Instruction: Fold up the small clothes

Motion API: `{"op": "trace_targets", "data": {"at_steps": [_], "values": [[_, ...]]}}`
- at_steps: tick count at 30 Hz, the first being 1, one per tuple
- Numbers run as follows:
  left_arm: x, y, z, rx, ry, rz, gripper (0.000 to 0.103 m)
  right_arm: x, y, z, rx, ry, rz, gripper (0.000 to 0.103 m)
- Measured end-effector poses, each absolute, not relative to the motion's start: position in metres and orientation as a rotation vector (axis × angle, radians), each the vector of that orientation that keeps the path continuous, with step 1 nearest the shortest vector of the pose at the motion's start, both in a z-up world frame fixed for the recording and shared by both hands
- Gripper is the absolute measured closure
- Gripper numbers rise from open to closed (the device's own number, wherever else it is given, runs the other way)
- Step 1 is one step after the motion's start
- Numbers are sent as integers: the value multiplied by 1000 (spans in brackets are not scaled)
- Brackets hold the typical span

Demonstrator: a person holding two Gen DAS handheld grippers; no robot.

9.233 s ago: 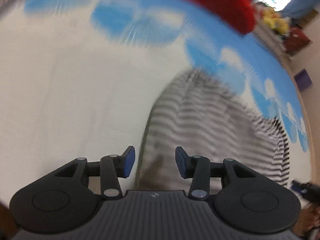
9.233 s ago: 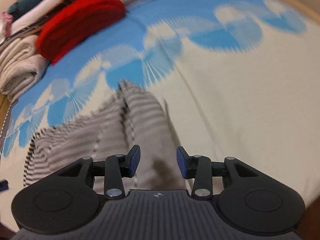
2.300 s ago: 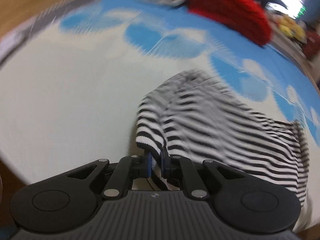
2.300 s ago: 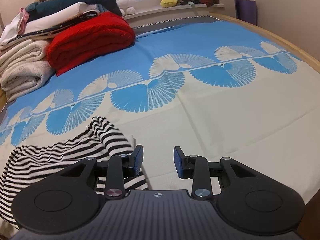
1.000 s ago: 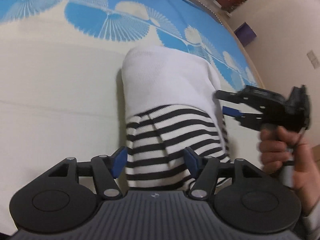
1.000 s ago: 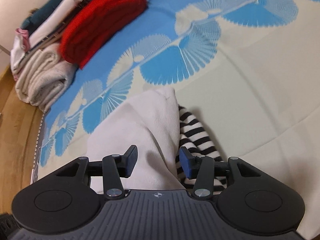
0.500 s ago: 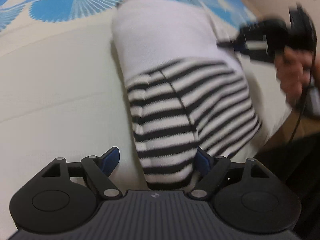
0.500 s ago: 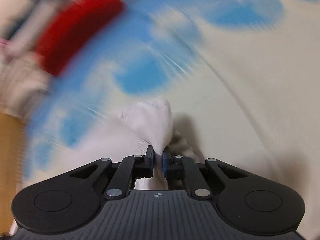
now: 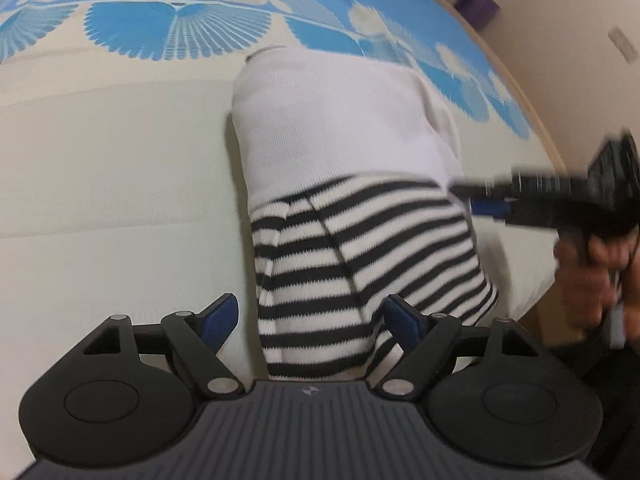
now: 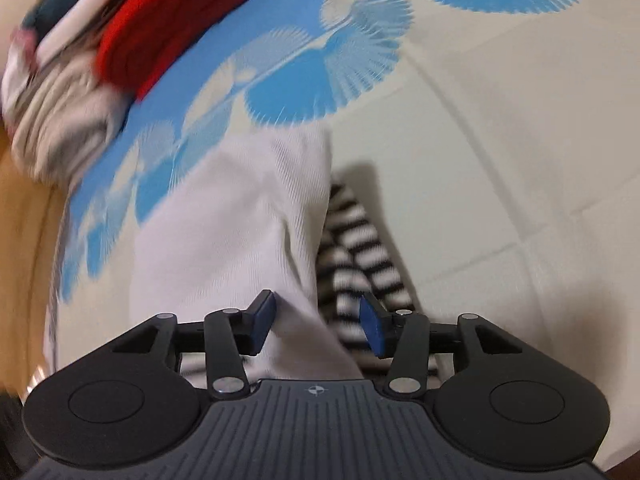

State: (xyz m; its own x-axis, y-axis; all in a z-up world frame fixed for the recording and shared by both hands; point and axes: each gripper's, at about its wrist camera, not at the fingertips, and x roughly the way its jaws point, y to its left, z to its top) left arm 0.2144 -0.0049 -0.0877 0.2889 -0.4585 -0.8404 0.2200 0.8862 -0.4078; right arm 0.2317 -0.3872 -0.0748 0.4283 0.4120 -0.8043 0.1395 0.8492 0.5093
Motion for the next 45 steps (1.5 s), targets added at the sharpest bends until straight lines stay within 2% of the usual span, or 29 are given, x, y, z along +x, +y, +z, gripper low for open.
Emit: {"op": "trace_targets", "data": {"at_steps": [1, 2, 7, 10, 13, 16, 18, 20, 25, 29, 30, 31, 32, 33, 40, 43, 44, 45], "values": [[217, -4, -88, -249, 1196, -453, 19, 227, -384, -74, 530, 1132, 224, 74], [218, -4, -87, -267, 1194, -449, 19, 223, -382, -72, 509, 1126, 258, 101], [220, -7, -89, -249, 1208, -449, 20, 199, -405, -49, 590, 981, 288, 102], [219, -23, -104, -125, 1271, -450, 20, 192, -420, -63, 606, 1073, 171, 102], [223, -25, -96, -130, 1250, -459, 22, 197, -404, -80, 474, 1191, 146, 102], [223, -20, -81, -198, 1211, -517, 25, 198, -389, -76, 396, 1174, 158, 102], [222, -26, -91, -108, 1264, -534, 25, 198, -388, -72, 408, 1157, 162, 102], [218, -38, -110, 47, 1327, -501, 21, 198, -387, -71, 388, 1160, 166, 102], [219, -43, -92, 64, 1267, -548, 24, 206, -386, -75, 360, 1184, 160, 102], [246, -8, -66, -216, 1161, -490, 24, 207, -389, -64, 412, 1121, 170, 94], [256, 0, -64, -286, 1154, -473, 24, 207, -390, -61, 419, 1101, 162, 78], [265, 5, -65, -334, 1158, -457, 24, 208, -391, -59, 429, 1082, 154, 68], [276, 10, -68, -380, 1167, -438, 24, 210, -393, -58, 442, 1066, 145, 52], [287, 13, -74, -413, 1175, -424, 24, 212, -393, -58, 453, 1054, 136, 49], [338, 14, -133, -614, 1301, -396, 19, 236, -382, -87, 490, 1162, 92, 44], [347, 11, -150, -683, 1302, -420, 20, 243, -379, -97, 499, 1183, 70, 44], [349, 9, -152, -687, 1291, -423, 21, 244, -379, -99, 504, 1187, 71, 47], [350, 7, -153, -692, 1275, -432, 23, 245, -378, -100, 511, 1190, 74, 59]]}}
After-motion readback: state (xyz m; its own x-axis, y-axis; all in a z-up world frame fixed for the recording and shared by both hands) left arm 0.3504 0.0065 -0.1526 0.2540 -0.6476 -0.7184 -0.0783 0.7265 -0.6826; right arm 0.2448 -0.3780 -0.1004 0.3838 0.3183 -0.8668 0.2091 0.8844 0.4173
